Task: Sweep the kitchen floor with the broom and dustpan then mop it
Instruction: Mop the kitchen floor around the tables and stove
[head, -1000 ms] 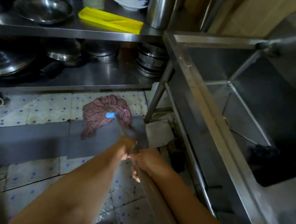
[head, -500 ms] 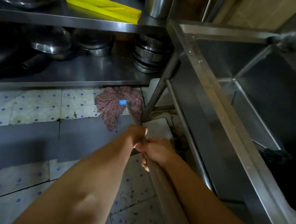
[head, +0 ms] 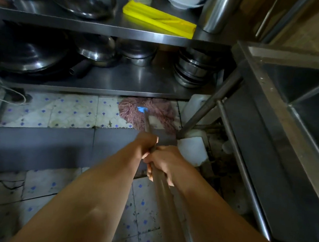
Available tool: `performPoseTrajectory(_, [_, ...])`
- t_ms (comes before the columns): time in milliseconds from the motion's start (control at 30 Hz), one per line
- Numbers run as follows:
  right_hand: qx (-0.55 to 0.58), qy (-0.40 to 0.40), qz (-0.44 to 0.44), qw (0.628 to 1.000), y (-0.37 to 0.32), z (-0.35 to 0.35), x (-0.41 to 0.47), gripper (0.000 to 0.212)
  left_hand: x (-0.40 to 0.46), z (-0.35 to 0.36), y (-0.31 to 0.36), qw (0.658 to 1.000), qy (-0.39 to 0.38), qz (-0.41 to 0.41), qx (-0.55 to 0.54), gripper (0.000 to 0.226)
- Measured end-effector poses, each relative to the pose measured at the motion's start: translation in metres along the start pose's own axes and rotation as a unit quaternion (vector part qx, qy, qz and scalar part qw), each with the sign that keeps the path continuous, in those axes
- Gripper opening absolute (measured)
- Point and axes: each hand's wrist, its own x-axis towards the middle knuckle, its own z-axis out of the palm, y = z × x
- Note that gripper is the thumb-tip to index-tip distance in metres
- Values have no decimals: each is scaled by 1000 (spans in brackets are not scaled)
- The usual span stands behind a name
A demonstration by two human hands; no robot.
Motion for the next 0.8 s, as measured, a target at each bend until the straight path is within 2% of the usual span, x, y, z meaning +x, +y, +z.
performPoseTrajectory(100, [-2, -28, -8, 1000, -6, 28, -10, 10, -8, -35, -9, 999, 26, -10, -20, 24])
performPoseTrajectory(200, [-21, -47, -18, 998, -7, 65, -10, 15, -19, -71, -16, 998, 49, -29, -39, 12])
performPoseTrajectory(300, [-43, -71, -33, 996, -12, 104, -14, 9, -18, -110, -30, 995, 88, -39, -29, 32])
performPoseTrajectory(400, [-67, -99, -41, 992, -19, 136, -20, 8, -18, -150, -44, 989, 137, -49, 16, 39])
performPoseTrajectory(467, [-100, -112, -52, 987, -24, 161, -18, 6, -20, -179, -54, 986, 157, -62, 17, 41])
performPoseTrajectory(567, [-159, -134, -60, 976, -30, 202, -13, 15, -20, -222, -70, 977, 193, -88, 13, 41])
performPoseTrajectory(667, [-182, -154, -54, 970, -38, 238, -12, 8, -17, -259, -86, 970, 223, -100, 1, 44])
performPoseTrajectory(800, [-203, -186, -50, 960, -42, 273, -11, 20, -12, -296, -102, 965, 232, -114, -35, 43])
